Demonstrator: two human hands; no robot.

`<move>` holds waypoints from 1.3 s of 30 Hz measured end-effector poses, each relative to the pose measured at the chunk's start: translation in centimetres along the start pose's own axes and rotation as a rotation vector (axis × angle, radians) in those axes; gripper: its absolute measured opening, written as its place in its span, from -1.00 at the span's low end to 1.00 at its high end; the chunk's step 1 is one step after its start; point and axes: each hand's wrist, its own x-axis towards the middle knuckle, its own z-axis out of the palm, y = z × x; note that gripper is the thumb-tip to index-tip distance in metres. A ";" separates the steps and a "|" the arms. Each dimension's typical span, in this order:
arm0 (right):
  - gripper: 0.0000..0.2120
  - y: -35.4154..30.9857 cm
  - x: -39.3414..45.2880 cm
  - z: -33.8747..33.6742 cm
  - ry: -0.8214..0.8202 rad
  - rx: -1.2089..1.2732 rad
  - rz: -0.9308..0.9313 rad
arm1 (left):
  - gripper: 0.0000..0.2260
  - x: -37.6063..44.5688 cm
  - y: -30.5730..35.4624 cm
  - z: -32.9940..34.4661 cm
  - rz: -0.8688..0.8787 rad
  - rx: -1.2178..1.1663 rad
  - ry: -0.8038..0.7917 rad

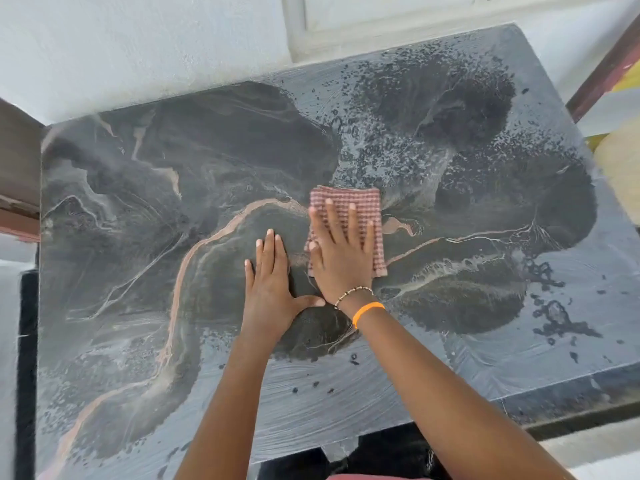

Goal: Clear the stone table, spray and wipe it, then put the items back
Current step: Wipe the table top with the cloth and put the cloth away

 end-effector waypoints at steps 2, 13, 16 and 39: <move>-0.49 -1.5 2.0 0.0 -0.074 -0.045 -0.260 | 0.00 0.2 0.4 0.0 -0.078 -0.008 0.048; -0.49 13.1 10.9 -6.2 -0.014 -0.083 -0.019 | -0.04 5.5 3.0 -1.3 -0.105 -0.006 0.050; -0.49 14.9 8.6 -6.3 0.052 -0.012 0.237 | -0.03 5.4 2.8 -1.1 -0.105 -0.024 0.070; -0.48 11.5 18.5 -6.6 0.085 -0.002 0.202 | 0.01 9.4 1.5 -3.5 -0.199 0.015 0.072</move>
